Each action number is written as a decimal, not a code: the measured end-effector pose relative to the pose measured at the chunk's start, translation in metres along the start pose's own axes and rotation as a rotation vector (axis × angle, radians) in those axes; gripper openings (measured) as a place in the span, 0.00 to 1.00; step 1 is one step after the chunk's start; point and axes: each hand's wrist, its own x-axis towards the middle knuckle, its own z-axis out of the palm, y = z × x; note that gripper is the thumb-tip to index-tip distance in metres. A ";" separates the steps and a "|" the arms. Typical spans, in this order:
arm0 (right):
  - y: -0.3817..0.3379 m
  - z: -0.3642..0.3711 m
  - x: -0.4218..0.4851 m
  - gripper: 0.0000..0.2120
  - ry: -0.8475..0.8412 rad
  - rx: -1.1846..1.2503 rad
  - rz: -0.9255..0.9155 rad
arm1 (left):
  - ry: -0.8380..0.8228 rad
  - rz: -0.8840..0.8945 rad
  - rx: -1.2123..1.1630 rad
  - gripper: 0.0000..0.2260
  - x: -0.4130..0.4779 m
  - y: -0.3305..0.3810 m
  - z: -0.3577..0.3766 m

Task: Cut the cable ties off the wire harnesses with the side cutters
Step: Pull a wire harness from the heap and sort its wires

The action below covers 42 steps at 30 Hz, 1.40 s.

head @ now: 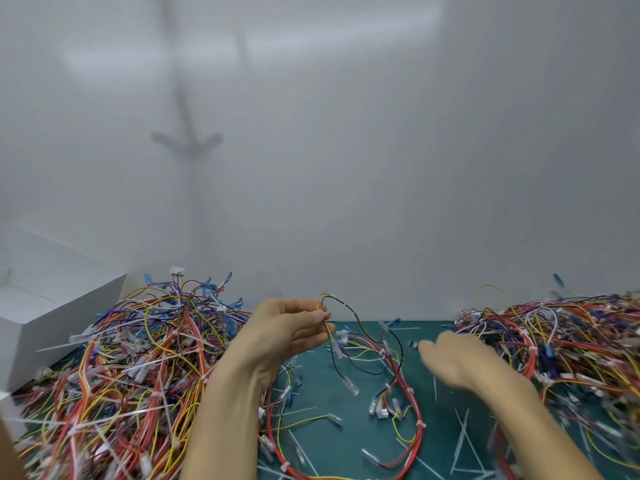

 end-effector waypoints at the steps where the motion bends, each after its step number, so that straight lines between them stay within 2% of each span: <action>1: 0.000 -0.005 -0.001 0.24 0.049 0.021 -0.003 | 0.005 -0.001 -0.004 0.03 0.000 0.000 0.000; 4: 0.000 -0.024 -0.007 0.22 0.103 0.207 -0.099 | 0.019 0.000 -0.018 0.04 0.001 -0.002 0.002; 6: -0.007 -0.037 -0.018 0.22 0.030 0.446 -0.190 | 0.038 0.005 -0.030 0.04 0.003 -0.003 0.002; 8: -0.016 -0.049 -0.033 0.18 -0.060 0.678 -0.272 | 0.061 0.009 -0.046 0.04 0.004 -0.003 0.004; 10: -0.025 -0.056 -0.046 0.15 -0.146 0.761 -0.357 | 0.083 0.019 -0.061 0.04 0.004 -0.003 0.005; 15: -0.045 -0.049 -0.062 0.13 -0.290 0.564 -0.463 | 0.114 0.037 -0.097 0.04 0.005 -0.002 0.006; 22: -0.053 -0.043 -0.064 0.14 -0.325 0.576 -0.432 | 0.133 0.055 -0.097 0.04 0.005 -0.002 0.003; 32: -0.052 -0.043 -0.061 0.16 -0.293 0.593 -0.426 | 0.117 0.065 -0.042 0.04 0.007 -0.005 0.003; 42: -0.050 -0.043 -0.060 0.14 -0.244 0.596 -0.483 | 0.114 0.073 0.005 0.04 0.009 -0.006 0.004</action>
